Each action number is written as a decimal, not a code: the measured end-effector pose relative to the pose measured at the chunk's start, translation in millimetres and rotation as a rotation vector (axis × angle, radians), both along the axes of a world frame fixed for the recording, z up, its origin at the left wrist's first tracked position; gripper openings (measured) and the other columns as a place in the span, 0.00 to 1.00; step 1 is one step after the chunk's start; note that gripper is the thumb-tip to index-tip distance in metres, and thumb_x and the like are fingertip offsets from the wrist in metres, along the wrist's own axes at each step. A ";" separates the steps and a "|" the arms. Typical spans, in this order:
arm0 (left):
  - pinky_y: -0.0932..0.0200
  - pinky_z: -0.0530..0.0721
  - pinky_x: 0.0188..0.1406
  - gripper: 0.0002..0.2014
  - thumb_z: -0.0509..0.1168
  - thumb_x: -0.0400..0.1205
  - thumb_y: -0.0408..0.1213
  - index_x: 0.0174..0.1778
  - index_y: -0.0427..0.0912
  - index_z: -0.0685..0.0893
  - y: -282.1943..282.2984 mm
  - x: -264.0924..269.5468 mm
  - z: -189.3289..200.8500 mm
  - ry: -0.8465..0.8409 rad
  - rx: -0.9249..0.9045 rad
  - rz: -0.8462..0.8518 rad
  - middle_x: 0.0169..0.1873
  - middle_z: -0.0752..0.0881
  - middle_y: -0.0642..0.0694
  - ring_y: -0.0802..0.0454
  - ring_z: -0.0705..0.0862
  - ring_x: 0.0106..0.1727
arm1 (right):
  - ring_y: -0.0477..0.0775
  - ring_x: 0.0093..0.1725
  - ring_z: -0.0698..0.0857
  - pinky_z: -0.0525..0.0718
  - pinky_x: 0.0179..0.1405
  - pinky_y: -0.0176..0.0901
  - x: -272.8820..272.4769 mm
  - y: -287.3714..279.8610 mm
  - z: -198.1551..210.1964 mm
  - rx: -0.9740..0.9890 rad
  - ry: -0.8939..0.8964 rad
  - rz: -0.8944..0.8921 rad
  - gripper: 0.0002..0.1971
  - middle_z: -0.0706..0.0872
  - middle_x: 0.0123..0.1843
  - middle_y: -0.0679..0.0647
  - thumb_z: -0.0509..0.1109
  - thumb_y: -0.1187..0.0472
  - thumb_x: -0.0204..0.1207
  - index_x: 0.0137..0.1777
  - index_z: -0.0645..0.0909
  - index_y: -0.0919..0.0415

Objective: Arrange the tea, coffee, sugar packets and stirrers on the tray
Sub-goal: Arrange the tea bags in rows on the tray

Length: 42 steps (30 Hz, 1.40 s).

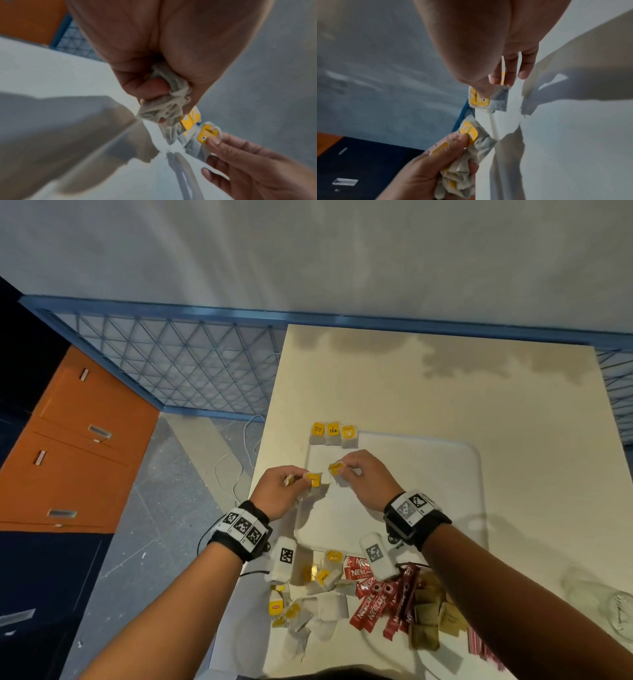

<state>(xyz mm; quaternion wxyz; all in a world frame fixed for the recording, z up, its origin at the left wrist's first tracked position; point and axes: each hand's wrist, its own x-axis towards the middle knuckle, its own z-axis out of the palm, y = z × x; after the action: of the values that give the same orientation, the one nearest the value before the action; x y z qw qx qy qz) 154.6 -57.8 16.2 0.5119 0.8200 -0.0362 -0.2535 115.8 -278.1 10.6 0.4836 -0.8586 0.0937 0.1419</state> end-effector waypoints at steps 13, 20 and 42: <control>0.57 0.81 0.48 0.04 0.75 0.79 0.37 0.47 0.45 0.93 -38.4 94.4 -15.6 -0.142 0.404 -0.256 0.44 0.90 0.50 0.51 0.84 0.45 | 0.54 0.47 0.86 0.79 0.45 0.44 47.7 7.6 -22.2 -0.145 -0.008 -0.193 0.03 0.87 0.44 0.47 0.73 0.56 0.81 0.46 0.87 0.49; 0.61 0.78 0.40 0.03 0.76 0.78 0.38 0.41 0.50 0.89 -44.3 108.9 -25.5 -0.181 0.403 -0.164 0.35 0.86 0.54 0.53 0.83 0.39 | 0.54 0.51 0.86 0.86 0.52 0.51 57.9 7.8 -30.5 -0.267 0.002 -0.164 0.07 0.86 0.53 0.46 0.68 0.46 0.83 0.53 0.86 0.44; 0.56 0.78 0.49 0.02 0.74 0.79 0.42 0.46 0.53 0.90 -40.0 94.4 -30.8 -0.262 0.459 -0.270 0.44 0.85 0.48 0.50 0.82 0.47 | 0.55 0.44 0.85 0.87 0.46 0.52 55.0 5.1 -30.1 -0.420 0.019 -0.003 0.08 0.84 0.48 0.44 0.63 0.54 0.84 0.49 0.84 0.44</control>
<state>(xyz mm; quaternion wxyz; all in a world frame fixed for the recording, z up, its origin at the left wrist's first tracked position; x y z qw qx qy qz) 249.0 -97.9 -14.5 0.2659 0.9278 -0.1526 -0.2127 170.8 -273.0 -19.5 0.2935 -0.9390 0.1272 0.1267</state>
